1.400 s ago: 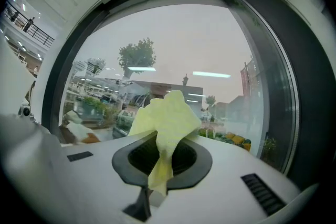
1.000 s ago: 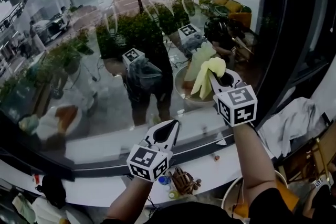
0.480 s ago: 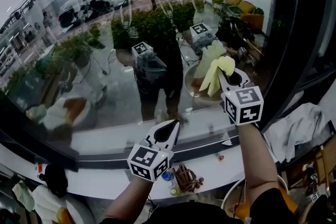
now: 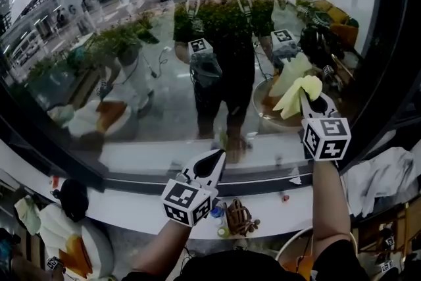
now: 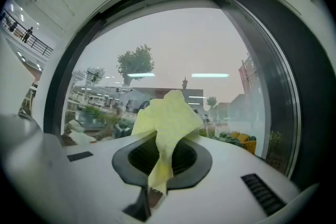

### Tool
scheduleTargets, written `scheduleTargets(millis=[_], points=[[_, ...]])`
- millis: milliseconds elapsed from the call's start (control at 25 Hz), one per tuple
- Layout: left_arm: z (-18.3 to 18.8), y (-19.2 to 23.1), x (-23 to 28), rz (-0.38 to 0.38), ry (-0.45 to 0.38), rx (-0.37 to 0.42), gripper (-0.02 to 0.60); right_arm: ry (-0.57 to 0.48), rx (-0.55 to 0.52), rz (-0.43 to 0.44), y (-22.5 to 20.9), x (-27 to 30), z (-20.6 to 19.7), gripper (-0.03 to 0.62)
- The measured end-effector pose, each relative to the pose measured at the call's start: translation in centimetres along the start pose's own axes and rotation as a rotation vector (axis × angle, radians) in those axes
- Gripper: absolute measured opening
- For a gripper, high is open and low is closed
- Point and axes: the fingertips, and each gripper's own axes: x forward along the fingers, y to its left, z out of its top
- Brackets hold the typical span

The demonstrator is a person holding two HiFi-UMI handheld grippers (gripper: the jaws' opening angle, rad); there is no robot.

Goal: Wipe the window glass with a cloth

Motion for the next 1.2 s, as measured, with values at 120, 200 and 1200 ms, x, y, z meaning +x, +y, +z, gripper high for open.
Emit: scheduleTargets(millis=[120, 200, 1200], points=[[0.0, 1.1, -1.5, 0.028, -0.008, -0.011, 0.008, 0.012, 0.006, 0.022, 1.8, -0.1, -0.8, 0.043], [0.0, 1.5, -2.5, 0.035, -0.013, -0.016, 0.008, 0.021, 0.008, 0.031, 3.1, -0.4, -1.2, 0.043], [-4.9, 7.9, -22.4, 0.149, 0.003, -0.106, 0.008, 0.067, 0.115, 0.281, 32.0, -12.0, -5.2, 0.043]])
